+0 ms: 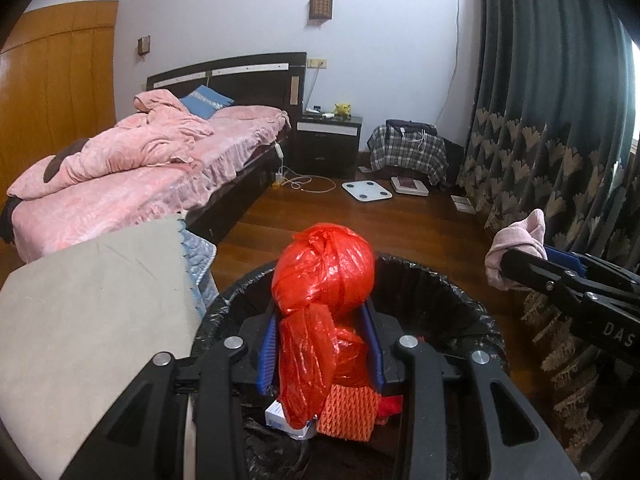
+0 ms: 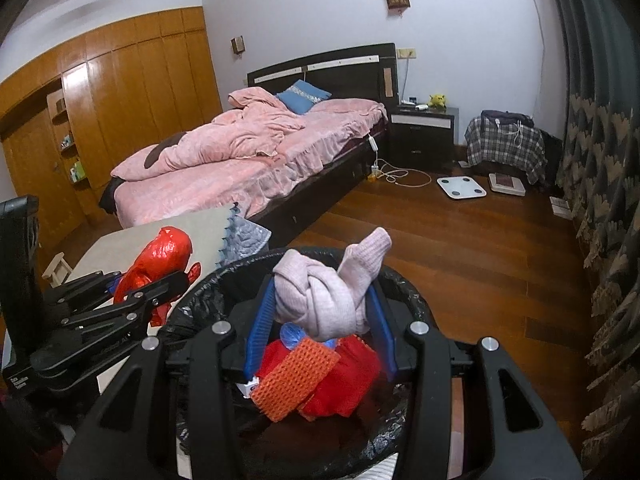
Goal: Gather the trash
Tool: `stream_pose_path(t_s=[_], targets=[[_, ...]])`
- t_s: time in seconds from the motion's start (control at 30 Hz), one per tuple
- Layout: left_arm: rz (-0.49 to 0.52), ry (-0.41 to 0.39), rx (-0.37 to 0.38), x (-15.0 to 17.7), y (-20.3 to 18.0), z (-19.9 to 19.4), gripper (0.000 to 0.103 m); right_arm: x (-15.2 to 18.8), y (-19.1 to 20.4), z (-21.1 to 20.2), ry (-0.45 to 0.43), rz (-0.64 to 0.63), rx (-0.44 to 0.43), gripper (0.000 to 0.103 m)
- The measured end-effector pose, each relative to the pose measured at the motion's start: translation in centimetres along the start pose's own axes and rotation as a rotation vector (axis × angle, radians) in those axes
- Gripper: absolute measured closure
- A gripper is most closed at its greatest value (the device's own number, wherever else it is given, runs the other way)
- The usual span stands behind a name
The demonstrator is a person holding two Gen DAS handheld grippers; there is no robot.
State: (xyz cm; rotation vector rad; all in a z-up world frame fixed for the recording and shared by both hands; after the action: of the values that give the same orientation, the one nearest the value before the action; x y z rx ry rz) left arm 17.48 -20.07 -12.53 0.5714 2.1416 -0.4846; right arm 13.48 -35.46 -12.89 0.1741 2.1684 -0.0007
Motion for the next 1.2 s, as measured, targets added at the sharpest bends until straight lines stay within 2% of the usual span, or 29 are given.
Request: stream_pose_path(t_s=[0.17, 0.23, 0.3, 0.37, 0.43, 0.57, 0.67, 0.8, 1.03, 1.2], targets=[[0.006, 0.017, 0.017, 0.3, 0.1, 1.5, 0.066, 0.5, -0.3, 1.7, 0.035, 0.017, -0.002, 0.057], [0.001, 0.029, 0.034, 0.5, 0.2, 2.2, 0.063, 0.5, -0.4, 2.3, 0.044, 0.019, 0.001, 0.055], [-0.009, 0.041, 0.057, 0.7, 0.2, 2.7, 0.059, 0.4, -0.7, 3.0, 0.053, 0.023, 0.010, 0.048], [-0.016, 0.052, 0.067, 0.9, 0.4, 3.0, 0.043, 0.5, -1.1, 3.3, 0.057, 0.029, 0.016, 0.039], [-0.022, 0.047, 0.078, 1.1, 0.5, 2.7, 0.036, 0.3, -1.3, 3.2, 0.049, 0.036, 0.017, 0.034], [-0.036, 0.034, 0.065, 1.0, 1.3, 2.0, 0.022, -0.1, -1.7, 2.5, 0.025, 0.034, 0.032, 0.014], [-0.037, 0.013, 0.039, 0.6, 2.0, 0.7, 0.014, -0.2, -1.8, 1.8, 0.017, 0.038, 0.038, 0.007], [-0.053, -0.031, -0.016, -0.1, 3.7, -2.1, 0.007, -0.5, -1.7, 0.6, 0.015, 0.048, 0.031, 0.006], [-0.075, -0.070, -0.117, -0.5, 5.9, -6.8, 0.006, -0.9, 0.0, -2.0, 0.004, 0.048, 0.000, 0.005], [-0.090, -0.078, -0.162, 0.0, 6.7, -9.5, 0.006, -0.9, 2.1, -3.6, 0.005, 0.020, -0.020, 0.005]])
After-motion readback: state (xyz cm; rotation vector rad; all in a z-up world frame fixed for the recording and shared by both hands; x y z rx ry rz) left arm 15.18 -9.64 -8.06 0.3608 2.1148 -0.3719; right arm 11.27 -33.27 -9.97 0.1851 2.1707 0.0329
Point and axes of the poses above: each gripper's, at about its wrist camera, not at the fingertips, and z roughly the way its jaws point, y to its left, x to its underside, the point moved 8 cm from there along z, roughly the way its jaws point, and after that the axes turned 8 degrees about x, right-handed, at the moved point
